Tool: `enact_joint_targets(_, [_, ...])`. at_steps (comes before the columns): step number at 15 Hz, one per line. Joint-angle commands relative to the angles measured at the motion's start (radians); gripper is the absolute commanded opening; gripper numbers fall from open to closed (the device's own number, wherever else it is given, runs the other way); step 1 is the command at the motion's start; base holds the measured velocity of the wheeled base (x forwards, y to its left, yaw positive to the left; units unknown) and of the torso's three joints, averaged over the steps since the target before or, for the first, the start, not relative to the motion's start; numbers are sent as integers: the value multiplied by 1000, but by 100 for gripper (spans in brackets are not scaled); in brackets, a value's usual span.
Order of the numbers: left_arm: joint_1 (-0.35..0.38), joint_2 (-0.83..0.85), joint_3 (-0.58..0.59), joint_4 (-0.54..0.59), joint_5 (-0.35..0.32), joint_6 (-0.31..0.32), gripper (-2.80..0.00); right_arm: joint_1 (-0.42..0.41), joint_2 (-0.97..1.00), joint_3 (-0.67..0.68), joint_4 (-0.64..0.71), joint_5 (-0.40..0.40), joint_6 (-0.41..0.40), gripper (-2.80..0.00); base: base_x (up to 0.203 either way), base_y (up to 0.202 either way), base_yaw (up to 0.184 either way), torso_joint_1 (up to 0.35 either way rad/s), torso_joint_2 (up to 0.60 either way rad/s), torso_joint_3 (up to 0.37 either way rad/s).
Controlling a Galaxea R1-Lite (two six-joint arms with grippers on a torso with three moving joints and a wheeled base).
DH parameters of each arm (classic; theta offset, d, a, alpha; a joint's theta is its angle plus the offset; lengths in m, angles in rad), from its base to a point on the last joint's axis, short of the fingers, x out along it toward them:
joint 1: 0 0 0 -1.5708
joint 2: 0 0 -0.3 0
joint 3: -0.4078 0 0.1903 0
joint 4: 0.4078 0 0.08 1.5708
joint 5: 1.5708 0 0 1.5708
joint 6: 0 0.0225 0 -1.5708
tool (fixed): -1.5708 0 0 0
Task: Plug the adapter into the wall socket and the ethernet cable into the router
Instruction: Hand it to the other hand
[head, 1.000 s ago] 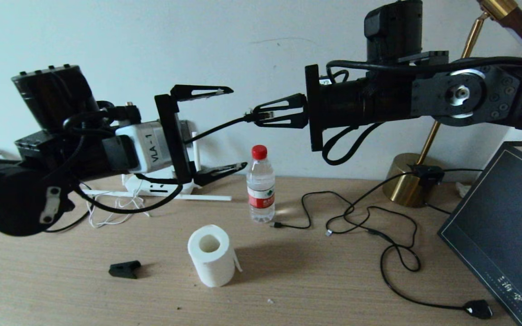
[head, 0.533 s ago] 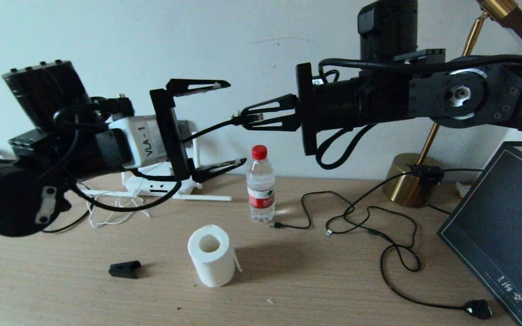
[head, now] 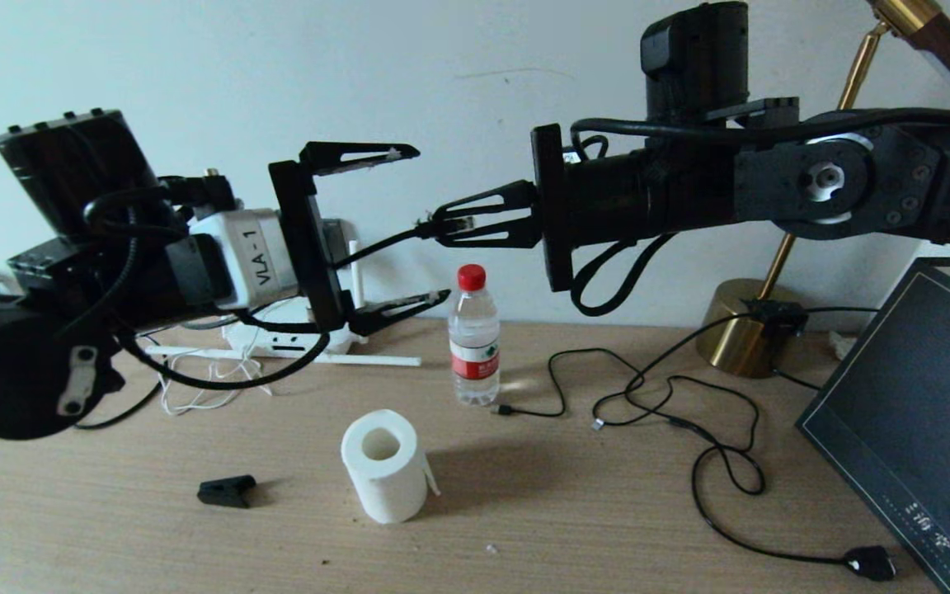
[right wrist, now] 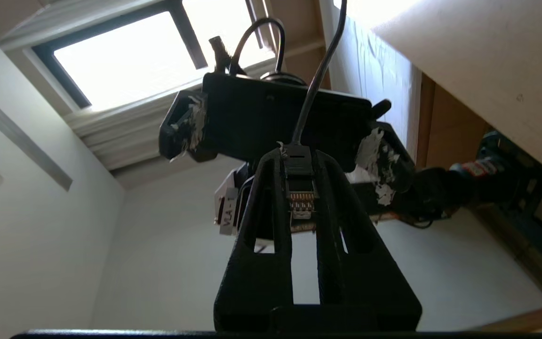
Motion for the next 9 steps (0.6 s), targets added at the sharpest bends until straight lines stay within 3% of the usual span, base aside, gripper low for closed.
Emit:
enact_joint_targets(1, [-6, -19, 35, -4, -6, 6, 0, -4, -3, 2, 1, 30, 8, -280, 0, 0, 0, 0, 0, 0])
enact_joint_targets(9, [0, -31, 98, -41, -7, 3, 0, -45, 5, 2, 1, 73, 8, -280, 0, 0, 0, 0, 0, 0])
